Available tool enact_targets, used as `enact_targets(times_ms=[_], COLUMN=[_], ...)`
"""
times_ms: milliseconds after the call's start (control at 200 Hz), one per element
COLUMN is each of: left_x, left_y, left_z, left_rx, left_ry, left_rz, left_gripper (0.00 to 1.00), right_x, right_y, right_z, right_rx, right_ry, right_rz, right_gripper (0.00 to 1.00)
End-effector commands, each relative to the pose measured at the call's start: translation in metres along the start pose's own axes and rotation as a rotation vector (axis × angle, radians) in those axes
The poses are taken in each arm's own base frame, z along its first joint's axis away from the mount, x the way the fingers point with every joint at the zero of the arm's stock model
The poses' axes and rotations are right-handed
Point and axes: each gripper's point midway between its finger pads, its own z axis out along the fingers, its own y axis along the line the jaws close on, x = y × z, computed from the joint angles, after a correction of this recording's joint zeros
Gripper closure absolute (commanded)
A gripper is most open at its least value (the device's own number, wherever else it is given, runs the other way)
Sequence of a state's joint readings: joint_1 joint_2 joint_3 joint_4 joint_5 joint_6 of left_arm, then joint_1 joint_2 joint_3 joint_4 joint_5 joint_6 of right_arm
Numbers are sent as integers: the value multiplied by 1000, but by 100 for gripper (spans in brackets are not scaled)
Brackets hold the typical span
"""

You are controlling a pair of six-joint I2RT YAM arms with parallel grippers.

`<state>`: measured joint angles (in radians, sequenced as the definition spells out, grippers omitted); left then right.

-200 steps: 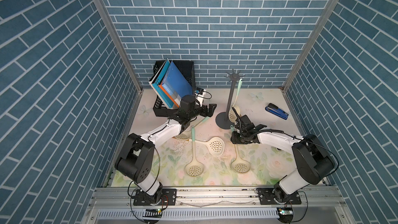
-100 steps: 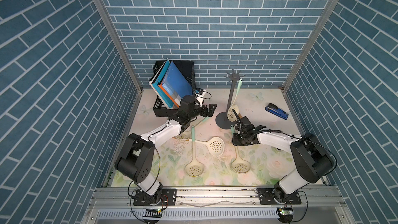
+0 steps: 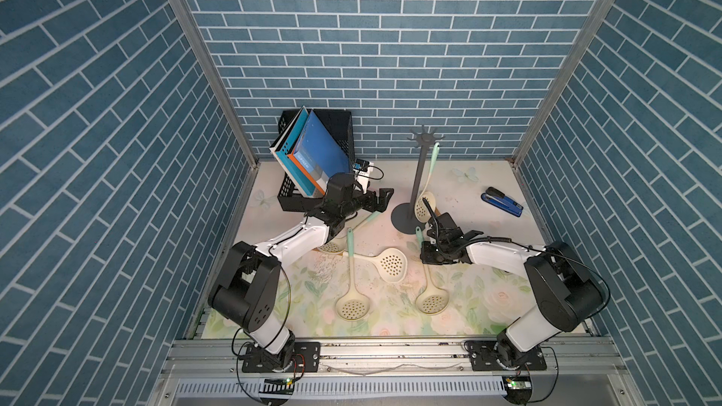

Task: Hang the skimmer on the kitchen utensil rack
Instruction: Pick up the skimmer from the center of the board.

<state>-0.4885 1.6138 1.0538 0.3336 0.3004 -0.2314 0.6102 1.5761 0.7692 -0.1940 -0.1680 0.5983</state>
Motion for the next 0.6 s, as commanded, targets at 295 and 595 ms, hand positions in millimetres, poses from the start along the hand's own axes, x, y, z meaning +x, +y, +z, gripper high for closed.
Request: enact_targets(times_ms=[295, 595], left_x=[-7, -27], left_y=[-2, -6], left_z=[-5, -15], left_rx=[8, 80], left_ry=[-15, -58], left_rz=[-1, -83], left_gripper=[0, 0], right_x=[24, 7], right_y=[28, 63], right_z=[-77, -159], right_rx=[-180, -506], right_ry=[-61, -263], right_rz=[-36, -97], right_gripper=[100, 100])
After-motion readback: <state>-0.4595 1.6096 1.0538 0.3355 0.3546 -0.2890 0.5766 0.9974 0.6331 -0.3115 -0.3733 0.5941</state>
